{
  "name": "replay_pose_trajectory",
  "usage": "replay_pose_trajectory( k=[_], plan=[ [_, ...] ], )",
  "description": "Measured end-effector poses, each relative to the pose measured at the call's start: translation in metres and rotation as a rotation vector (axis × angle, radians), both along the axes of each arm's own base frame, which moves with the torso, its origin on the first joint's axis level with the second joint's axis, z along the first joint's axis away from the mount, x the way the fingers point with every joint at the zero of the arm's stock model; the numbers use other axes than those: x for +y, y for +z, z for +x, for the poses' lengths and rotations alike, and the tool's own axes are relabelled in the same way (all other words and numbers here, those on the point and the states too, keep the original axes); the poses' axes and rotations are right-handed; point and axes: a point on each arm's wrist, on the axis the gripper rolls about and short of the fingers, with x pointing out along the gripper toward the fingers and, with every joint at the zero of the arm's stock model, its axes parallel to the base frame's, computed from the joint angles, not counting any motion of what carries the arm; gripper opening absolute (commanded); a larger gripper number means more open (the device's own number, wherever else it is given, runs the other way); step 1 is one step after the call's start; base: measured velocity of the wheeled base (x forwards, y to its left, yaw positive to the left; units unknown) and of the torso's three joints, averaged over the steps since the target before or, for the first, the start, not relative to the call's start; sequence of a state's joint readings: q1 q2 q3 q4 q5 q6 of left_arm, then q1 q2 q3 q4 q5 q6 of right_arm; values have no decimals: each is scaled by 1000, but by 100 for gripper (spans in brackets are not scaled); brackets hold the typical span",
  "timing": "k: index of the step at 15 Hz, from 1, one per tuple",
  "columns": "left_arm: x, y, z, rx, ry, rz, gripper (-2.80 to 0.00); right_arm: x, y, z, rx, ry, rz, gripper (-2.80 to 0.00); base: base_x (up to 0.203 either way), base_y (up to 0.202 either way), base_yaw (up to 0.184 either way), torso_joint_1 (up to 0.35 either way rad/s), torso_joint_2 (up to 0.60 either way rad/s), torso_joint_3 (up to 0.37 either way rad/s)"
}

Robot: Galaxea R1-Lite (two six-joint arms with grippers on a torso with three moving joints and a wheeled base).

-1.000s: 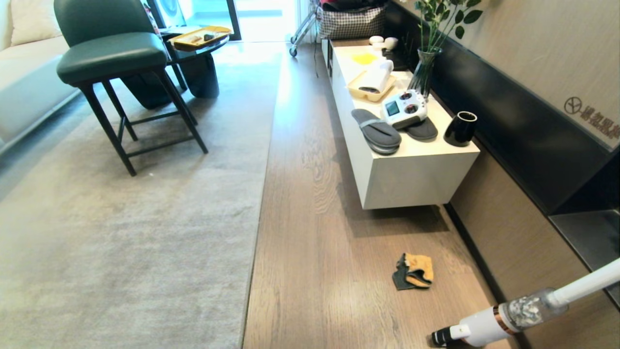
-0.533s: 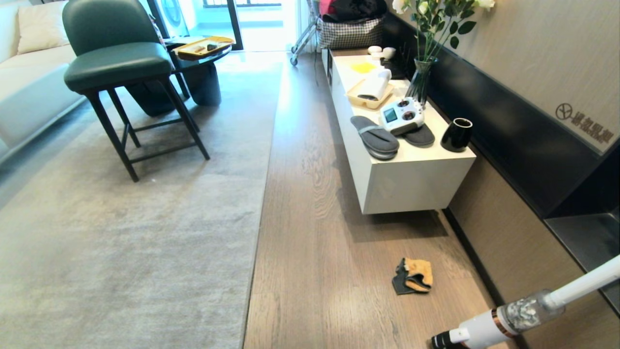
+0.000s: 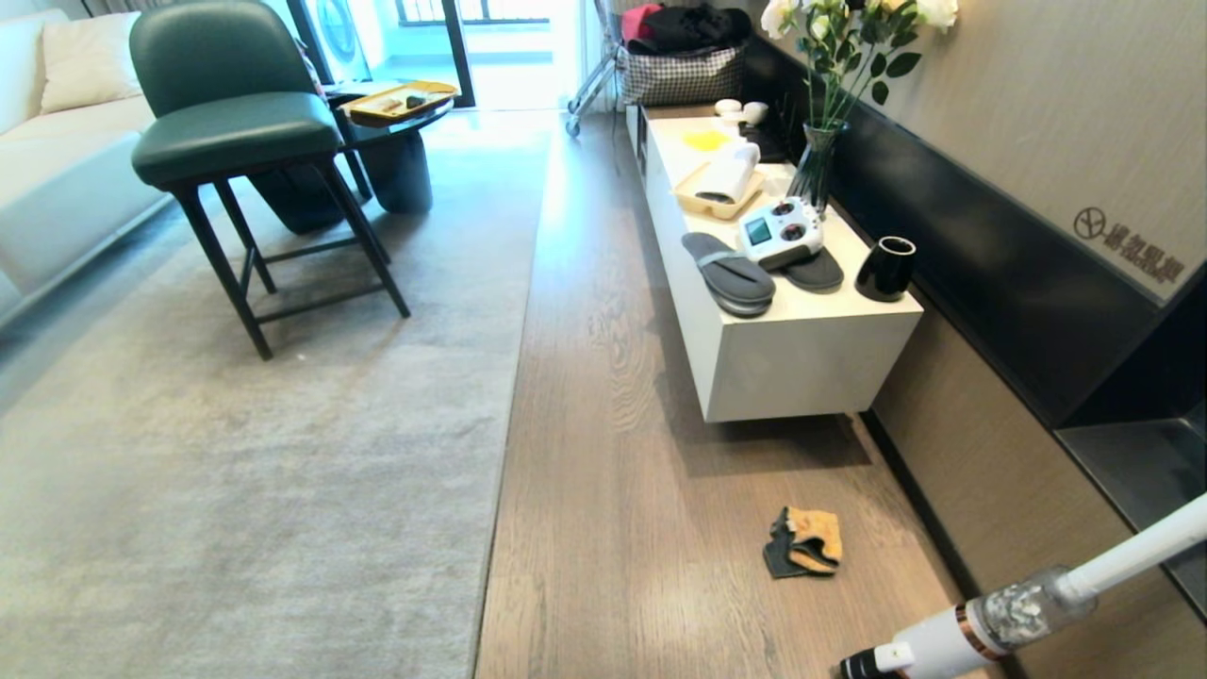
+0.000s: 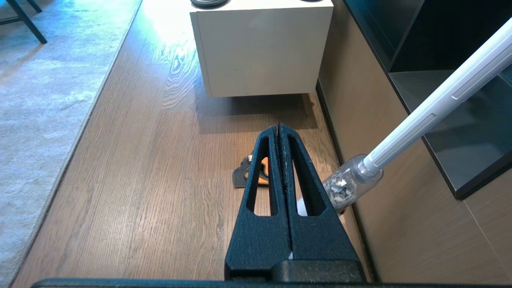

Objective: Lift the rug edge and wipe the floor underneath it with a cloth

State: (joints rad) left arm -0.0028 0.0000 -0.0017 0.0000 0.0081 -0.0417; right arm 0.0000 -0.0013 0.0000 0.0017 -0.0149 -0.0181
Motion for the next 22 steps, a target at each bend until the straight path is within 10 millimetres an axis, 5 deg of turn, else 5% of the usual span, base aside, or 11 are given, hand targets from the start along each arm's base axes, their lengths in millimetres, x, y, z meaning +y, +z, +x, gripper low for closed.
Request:
replay_pose_trajectory(
  k=[22],
  plan=[
    [0,0,0,0,1,-2,-280,0,0,0,1,-1,-4,-280,0,0,0,0,0,0]
  ],
)
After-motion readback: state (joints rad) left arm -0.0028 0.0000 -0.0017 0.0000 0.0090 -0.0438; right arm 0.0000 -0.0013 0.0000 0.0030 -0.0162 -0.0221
